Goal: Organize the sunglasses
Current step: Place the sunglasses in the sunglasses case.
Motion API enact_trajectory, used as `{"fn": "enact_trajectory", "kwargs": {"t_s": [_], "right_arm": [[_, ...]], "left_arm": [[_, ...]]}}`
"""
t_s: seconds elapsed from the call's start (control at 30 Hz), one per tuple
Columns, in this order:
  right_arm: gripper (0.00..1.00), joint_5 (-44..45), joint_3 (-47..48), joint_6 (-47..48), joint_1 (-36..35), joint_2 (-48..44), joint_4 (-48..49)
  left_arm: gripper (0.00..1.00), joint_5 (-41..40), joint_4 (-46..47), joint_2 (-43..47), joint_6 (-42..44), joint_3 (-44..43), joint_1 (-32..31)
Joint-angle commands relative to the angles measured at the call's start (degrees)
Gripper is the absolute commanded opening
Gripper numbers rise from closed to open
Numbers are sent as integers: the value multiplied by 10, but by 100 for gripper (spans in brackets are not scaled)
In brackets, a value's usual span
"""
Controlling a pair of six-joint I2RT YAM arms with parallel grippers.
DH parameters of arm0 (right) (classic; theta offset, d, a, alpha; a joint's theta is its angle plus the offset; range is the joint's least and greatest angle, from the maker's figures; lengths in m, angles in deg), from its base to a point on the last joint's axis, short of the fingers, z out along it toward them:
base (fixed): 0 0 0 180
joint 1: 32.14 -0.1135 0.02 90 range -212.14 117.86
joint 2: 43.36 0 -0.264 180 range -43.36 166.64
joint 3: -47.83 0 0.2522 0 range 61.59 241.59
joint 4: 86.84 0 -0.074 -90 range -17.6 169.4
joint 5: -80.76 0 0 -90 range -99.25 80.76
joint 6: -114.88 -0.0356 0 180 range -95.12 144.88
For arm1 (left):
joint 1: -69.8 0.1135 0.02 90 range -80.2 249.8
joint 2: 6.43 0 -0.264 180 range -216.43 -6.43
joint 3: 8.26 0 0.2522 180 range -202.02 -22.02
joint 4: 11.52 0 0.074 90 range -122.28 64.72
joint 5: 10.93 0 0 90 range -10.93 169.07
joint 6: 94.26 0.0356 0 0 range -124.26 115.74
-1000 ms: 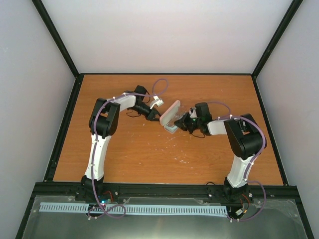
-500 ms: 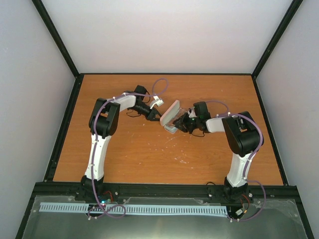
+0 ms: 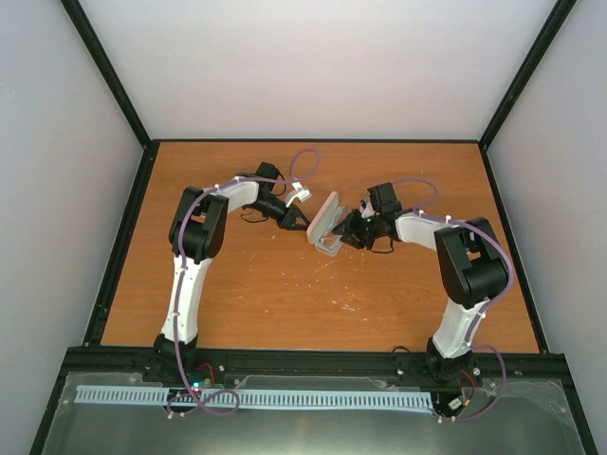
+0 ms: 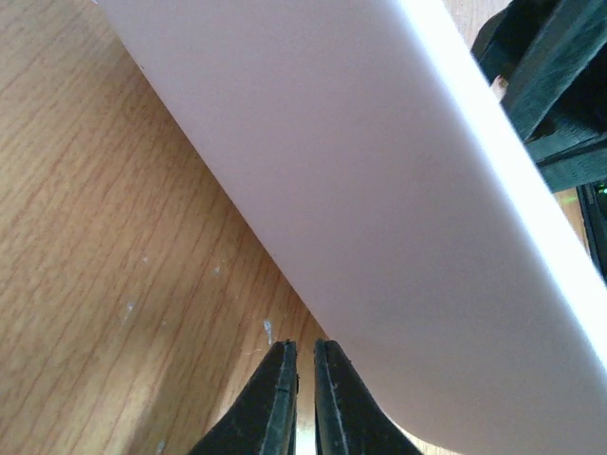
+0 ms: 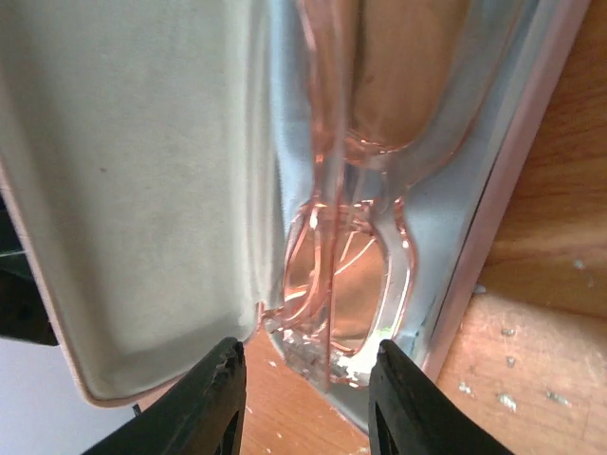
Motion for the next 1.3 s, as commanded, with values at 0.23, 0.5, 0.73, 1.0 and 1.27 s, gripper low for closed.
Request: {"fn": "enact_trajectory", "kwargs": {"t_s": [0.23,0.5,0.73,1.0,1.27], "right_arm": [[10,70,55,61,-1,-55,-128],[5,31,100,61,-9,1,-86],[5,21,129,66,-15,52,-89],[5,28,114,81,-18,75,-111],[10,18,111,79,-18,64,-62]], "left_arm": [[10,22,12,18,-2,-15,-3],[10,23,18,21,-4,-8,-2],[10,22,17,23,-4,-8,-3],[10,23,18,22,-4,-7,-3],[13,20,20,23,-5,-8,-2]]}}
